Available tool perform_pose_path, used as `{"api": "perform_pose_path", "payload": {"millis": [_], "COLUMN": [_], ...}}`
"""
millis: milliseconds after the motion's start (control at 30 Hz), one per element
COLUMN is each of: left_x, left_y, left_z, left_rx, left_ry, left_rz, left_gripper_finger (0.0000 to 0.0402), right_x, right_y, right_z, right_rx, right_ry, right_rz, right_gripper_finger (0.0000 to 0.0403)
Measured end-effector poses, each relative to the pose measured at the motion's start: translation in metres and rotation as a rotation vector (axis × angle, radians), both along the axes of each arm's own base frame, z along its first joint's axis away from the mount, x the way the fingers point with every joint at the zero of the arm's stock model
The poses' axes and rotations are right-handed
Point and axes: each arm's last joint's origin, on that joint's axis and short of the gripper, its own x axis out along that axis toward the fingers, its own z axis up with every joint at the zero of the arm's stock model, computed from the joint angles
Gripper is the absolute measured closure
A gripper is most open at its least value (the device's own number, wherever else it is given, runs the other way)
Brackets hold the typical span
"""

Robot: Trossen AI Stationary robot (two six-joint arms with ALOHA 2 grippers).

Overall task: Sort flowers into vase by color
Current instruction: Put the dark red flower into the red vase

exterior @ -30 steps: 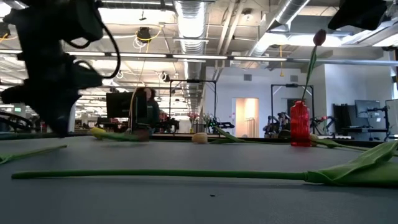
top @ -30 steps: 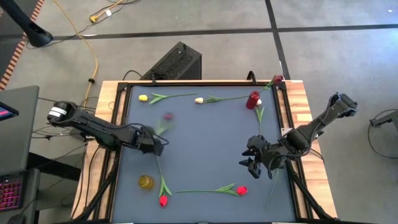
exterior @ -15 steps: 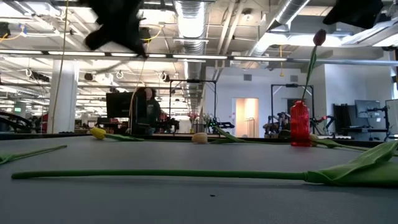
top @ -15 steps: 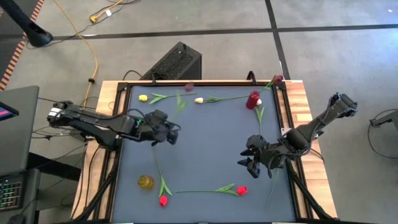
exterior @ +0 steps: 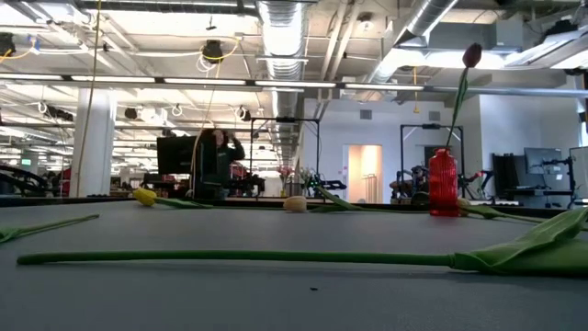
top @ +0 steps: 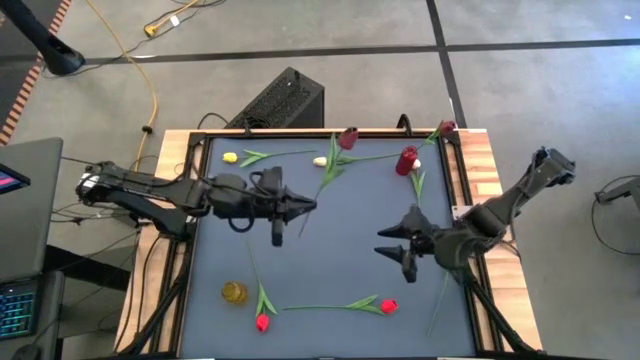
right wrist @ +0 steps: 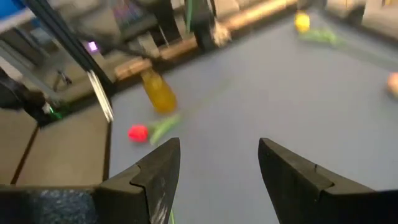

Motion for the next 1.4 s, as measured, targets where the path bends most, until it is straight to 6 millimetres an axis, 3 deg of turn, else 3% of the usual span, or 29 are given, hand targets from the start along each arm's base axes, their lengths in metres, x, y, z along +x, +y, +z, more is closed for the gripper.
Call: {"api": "perform_pose_path", "payload": {"millis": [267,500,800,1400], "left_x": [0.014,0.044,0.053,0.055], "left_y": [-0.004,-0.003,0.005,0.006], "left_z": [0.012,-0.008,-0.016,-0.023], "left_rx": [0.007,-0.09,-0.152,-0.16], "left_ry": [-0.238,-0.275,-0.272,-0.194], "left_rz": [-0.176,-0.278,-0.277,-0.242], "left_gripper_finger": [0.0398,0.0398,0.0398,0.0398], "right_x": [-0.007,0.003,0.045,0.077], "right_y": [-0.019,-0.04,-0.054,-0.054], "right_z": [0.041,0.075,0.059,0.039], "right_rx": [0.015,0.022,0.033,-0.108], "right_ry": [-0.282,-0.584,-0.579,-0.544], "right_rz": [-0.042,0.061,0.17,0.171], "right_gripper_finger": [0.0159,0.0159,0.0159,0.0159]}}
